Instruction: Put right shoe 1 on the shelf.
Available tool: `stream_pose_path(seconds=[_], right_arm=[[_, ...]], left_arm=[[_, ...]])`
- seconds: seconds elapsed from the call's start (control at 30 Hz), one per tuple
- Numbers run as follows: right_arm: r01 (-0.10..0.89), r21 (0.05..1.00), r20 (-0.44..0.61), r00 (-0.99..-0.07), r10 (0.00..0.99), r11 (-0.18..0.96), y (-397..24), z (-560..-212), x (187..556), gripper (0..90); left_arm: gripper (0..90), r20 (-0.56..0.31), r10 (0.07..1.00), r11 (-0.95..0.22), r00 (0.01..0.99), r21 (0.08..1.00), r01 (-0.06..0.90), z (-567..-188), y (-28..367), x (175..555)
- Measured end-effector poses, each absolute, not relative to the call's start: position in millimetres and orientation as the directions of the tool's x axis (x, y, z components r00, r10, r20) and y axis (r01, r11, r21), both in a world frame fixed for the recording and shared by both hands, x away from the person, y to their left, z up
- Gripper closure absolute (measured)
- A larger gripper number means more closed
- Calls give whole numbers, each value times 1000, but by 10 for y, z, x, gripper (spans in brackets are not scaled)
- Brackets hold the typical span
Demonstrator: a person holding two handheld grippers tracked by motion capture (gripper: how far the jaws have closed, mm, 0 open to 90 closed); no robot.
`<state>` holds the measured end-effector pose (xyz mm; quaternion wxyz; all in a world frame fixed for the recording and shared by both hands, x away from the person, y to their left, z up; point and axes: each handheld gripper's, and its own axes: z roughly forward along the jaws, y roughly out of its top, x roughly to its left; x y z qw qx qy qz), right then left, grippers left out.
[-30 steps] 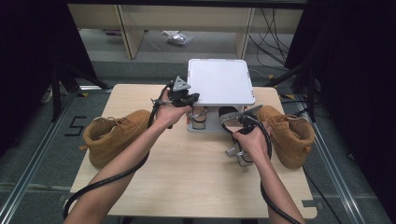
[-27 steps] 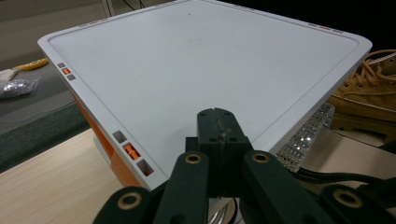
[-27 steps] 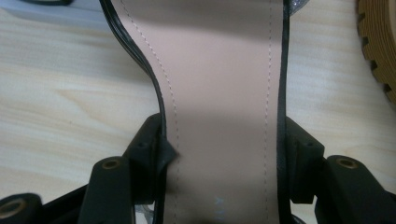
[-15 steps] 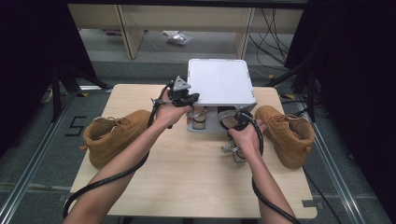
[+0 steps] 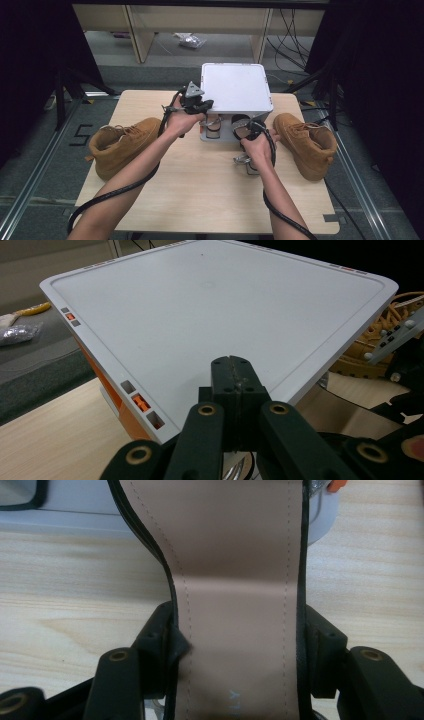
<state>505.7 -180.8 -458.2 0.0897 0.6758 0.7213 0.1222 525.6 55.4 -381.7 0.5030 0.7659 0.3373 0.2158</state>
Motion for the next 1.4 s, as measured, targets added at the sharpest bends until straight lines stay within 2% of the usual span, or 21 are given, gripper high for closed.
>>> stream_pose_path(seconds=[0.07, 0.17, 0.23, 0.27, 0.3, 0.37, 0.67, 0.73, 0.83, 0.9, 1.0, 1.17, 1.23, 1.33, 1.4], right_arm=[[944, 314, 12, -114, 993, 104, -1826, -4610, 5072, 435], [957, 289, 26, -44, 999, 34, -1770, -4616, 5068, 435], [954, 294, 13, -71, 997, 64, -1786, -4633, 5071, 435], [956, 291, 23, -34, 999, 26, -1764, -4648, 5074, 435], [955, 280, -1, -97, 995, 94, -1805, -4660, 5074, 435], [959, 282, 6, -44, 999, 40, -1759, -4691, 5080, 434], [958, 284, -8, -46, 999, 46, -1728, -4696, 5077, 427], [959, 276, -16, -59, 998, 61, -1734, -4678, 5076, 417], [945, 313, 3, -98, 995, 92, -1781, -4609, 5059, 374], [944, 322, 12, -78, 997, 70, -1766, -4555, 5026, 367], [929, 355, 31, -124, 992, 105, -1822, -4472, 4963, 366], [933, 358, 90, -84, 992, 46, -1843, -4320, 4818, 362], [922, 380, 87, -116, 989, 75, -1904, -4274, 4766, 363], [908, 413, 105, -128, 986, 74, -1973, -4193, 4662, 404], [895, 441, 128, -139, 982, 69, -2021, -4136, 4584, 492]], left_arm=[[900, -8, 734, -267, 679, 916, 299, -3818, 553, 5254], [900, -5, 734, -270, 679, 916, 298, -3816, 552, 5255], [900, -6, 734, -269, 679, 916, 299, -3816, 553, 5255], [900, -6, 734, -269, 679, 916, 298, -3817, 553, 5255], [900, -7, 734, -268, 679, 916, 299, -3818, 552, 5255], [900, -5, 734, -270, 680, 916, 298, -3817, 553, 5255], [900, -5, 734, -270, 679, 916, 298, -3817, 553, 5254], [900, -3, 734, -271, 679, 915, 298, -3816, 553, 5253], [900, -4, 735, -270, 678, 916, 298, -3817, 553, 5252], [900, -6, 735, -268, 678, 916, 299, -3817, 553, 5253], [900, -4, 735, -270, 678, 916, 298, -3817, 552, 5252], [899, -8, 736, -266, 677, 916, 300, -3817, 553, 5253], [900, -4, 735, -270, 678, 916, 298, -3816, 550, 5252], [900, -6, 736, -267, 677, 916, 299, -3818, 552, 5251], [900, -6, 737, -268, 676, 916, 299, -3817, 554, 5250]])
